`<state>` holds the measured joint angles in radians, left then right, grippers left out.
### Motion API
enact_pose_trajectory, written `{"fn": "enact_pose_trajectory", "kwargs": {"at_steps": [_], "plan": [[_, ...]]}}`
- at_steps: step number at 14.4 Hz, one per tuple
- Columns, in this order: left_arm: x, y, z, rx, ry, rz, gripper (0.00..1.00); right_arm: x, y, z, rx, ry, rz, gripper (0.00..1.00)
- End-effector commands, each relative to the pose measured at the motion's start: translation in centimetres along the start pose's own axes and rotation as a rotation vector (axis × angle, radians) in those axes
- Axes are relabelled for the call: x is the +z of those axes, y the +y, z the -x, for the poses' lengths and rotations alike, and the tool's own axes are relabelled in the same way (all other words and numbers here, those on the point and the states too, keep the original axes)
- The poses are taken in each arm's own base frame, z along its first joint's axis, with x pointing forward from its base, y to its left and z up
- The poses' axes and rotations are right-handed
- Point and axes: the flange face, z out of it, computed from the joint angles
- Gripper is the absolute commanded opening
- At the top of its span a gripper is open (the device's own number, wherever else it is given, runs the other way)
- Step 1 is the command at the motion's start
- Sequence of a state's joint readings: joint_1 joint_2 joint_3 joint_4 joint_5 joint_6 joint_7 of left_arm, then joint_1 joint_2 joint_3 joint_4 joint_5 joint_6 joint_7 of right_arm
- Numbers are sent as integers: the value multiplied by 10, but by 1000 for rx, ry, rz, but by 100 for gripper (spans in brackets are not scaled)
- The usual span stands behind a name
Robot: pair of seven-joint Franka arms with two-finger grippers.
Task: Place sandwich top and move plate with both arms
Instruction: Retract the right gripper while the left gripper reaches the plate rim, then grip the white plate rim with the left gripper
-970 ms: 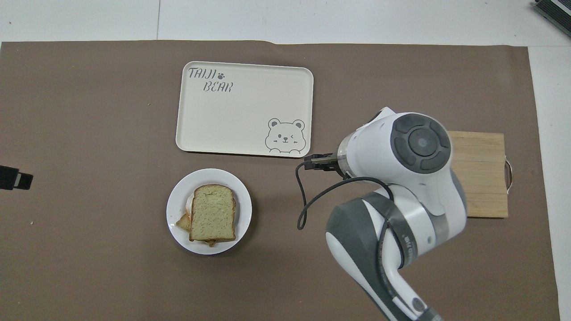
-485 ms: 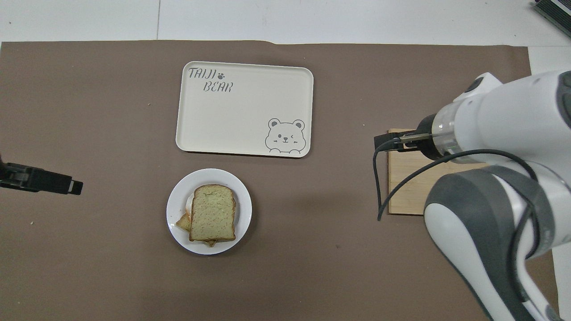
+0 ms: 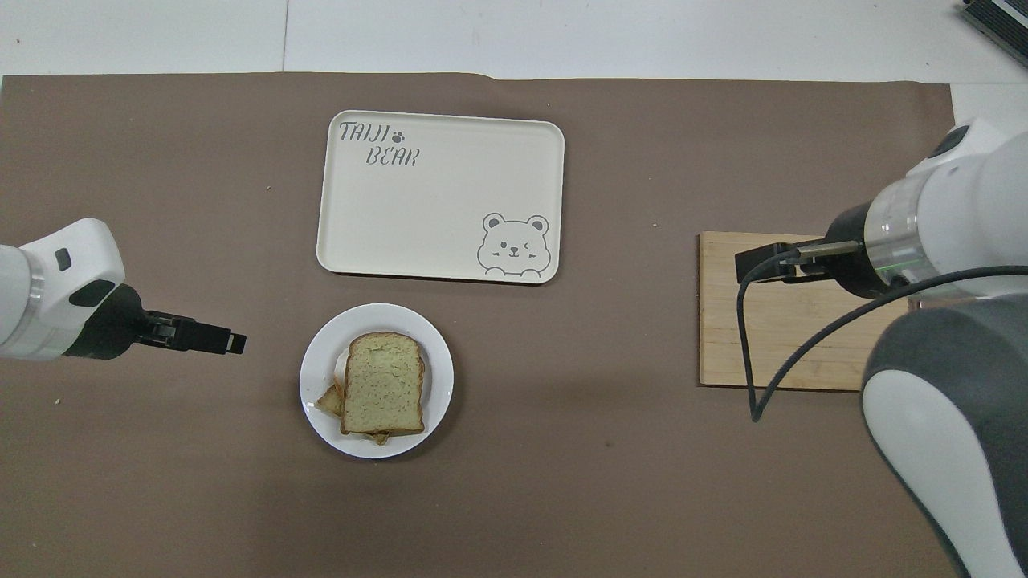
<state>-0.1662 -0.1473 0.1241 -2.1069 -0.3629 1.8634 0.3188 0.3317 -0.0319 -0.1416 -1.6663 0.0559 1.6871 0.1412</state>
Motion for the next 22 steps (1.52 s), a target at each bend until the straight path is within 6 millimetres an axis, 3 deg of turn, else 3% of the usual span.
{"fn": "enact_pose_trajectory", "kwargs": {"at_steps": [1, 6, 10, 12, 16, 19, 22], "plan": [[41, -18, 19, 27, 53, 72, 100, -14, 26, 1, 28, -22, 5, 100], [117, -47, 26, 44, 81, 148, 92, -12, 74, 16, 104, -112, 12, 100], [150, -64, 30, 35, 95, 184, 80, -6, 110, 33, 111, -150, 1, 100], [166, -70, 29, 27, 113, 203, 80, -3, 138, 45, 119, -157, -10, 100], [191, -71, 45, 9, 144, 219, 75, -4, 173, 51, 153, -158, -1, 100], [199, -71, 52, 17, 135, 217, 72, -14, 179, 40, 167, -129, 10, 100], [198, -70, 53, -9, 147, 250, 70, -35, 167, 33, 155, -77, 18, 100]]}}
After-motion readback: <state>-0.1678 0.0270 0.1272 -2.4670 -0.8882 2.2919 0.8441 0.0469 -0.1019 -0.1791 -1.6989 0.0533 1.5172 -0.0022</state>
